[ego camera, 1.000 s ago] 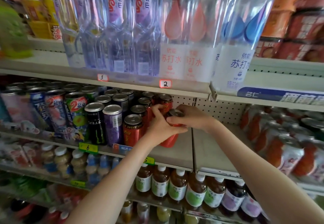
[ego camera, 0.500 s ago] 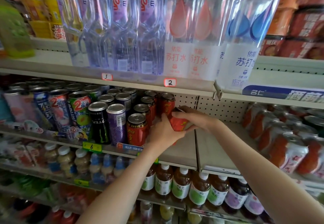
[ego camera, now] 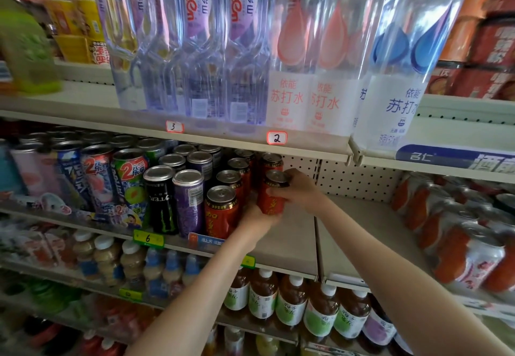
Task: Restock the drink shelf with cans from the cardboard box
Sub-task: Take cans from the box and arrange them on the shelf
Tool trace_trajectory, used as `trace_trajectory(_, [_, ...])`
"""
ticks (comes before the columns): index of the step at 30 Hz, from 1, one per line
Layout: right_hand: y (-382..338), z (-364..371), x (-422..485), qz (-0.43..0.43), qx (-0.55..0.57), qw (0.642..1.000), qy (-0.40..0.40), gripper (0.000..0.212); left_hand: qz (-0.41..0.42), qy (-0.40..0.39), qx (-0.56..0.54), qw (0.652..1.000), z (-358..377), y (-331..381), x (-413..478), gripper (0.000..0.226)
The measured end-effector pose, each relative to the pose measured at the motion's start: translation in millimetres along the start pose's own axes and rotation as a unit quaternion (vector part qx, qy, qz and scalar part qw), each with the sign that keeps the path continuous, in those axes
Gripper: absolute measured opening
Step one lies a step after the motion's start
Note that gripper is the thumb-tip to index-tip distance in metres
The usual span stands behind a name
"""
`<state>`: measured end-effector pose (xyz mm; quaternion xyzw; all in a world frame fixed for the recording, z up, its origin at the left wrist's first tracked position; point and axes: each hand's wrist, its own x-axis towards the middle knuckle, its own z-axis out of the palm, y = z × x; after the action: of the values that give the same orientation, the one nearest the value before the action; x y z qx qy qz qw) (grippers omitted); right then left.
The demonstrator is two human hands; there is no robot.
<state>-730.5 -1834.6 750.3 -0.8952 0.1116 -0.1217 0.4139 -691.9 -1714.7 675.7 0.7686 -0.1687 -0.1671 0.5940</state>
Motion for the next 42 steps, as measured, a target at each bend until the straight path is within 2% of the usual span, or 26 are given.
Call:
trace_trajectory(5, [1.4, 12.4, 25.4, 0.006, -0.016, 0.999, 0.046, 0.036, -0.003, 0.01, 0.05, 0.999, 6.4, 0.5, 10.8, 0.039])
trace_trajectory(11, [7.3, 25.3, 38.6, 0.005, -0.022, 0.998, 0.059, 0.059, 0.004, 0.037, 0.078, 0.996, 12.0, 1.2, 30.4, 0.06])
trace_trajectory(18, [25.1, 29.0, 46.0, -0.009, -0.03, 0.999, 0.039, 0.087, 0.033, 0.024, 0.053, 0.998, 10.5, 14.1, 24.9, 0.052])
trace_trajectory(21, [6.8, 25.2, 17.8, -0.005, -0.068, 0.997, 0.03, 0.076, 0.063, 0.024, 0.017, 0.998, 4.4, 18.6, 8.8, 0.045])
trace_trajectory(23, [-4.6, 20.5, -7.0, -0.018, -0.082, 0.996, 0.034, 0.07, 0.09, 0.008, 0.002, 0.996, -0.9, 23.2, -7.8, 0.047])
trace_trajectory(27, [-15.1, 12.6, -58.4, -0.093, -0.108, 0.984, 0.111, 0.061, 0.142, -0.027, 0.002, 0.989, -9.7, 30.6, -55.3, 0.054])
trace_trajectory(29, [-20.0, 15.6, -79.8, -0.144, -0.087, 0.974, 0.151, 0.053, 0.177, -0.008, -0.004, 0.984, -17.7, 35.6, -80.8, 0.046])
trace_trajectory(32, [-34.4, 31.8, -107.5, -0.202, -0.054, 0.966, 0.155, 0.045, 0.232, 0.049, -0.004, 0.971, -38.9, 35.1, -108.9, 0.03])
trace_trajectory(35, [-47.9, 65.1, -130.6, -0.259, -0.027, 0.959, 0.116, 0.037, 0.243, 0.124, -0.031, 0.962, -63.4, 15.3, -133.0, 0.019])
trace_trajectory(37, [-53.9, 91.6, -140.8, -0.284, -0.011, 0.957, 0.053, 0.036, 0.232, 0.169, -0.039, 0.957, -79.0, -1.6, -147.9, 0.017])
trace_trajectory(42, [-57.8, 161.7, -156.6, -0.338, 0.015, 0.938, -0.072, 0.032, 0.129, 0.291, -0.001, 0.948, -114.6, -62.7, -187.5, 0.022])
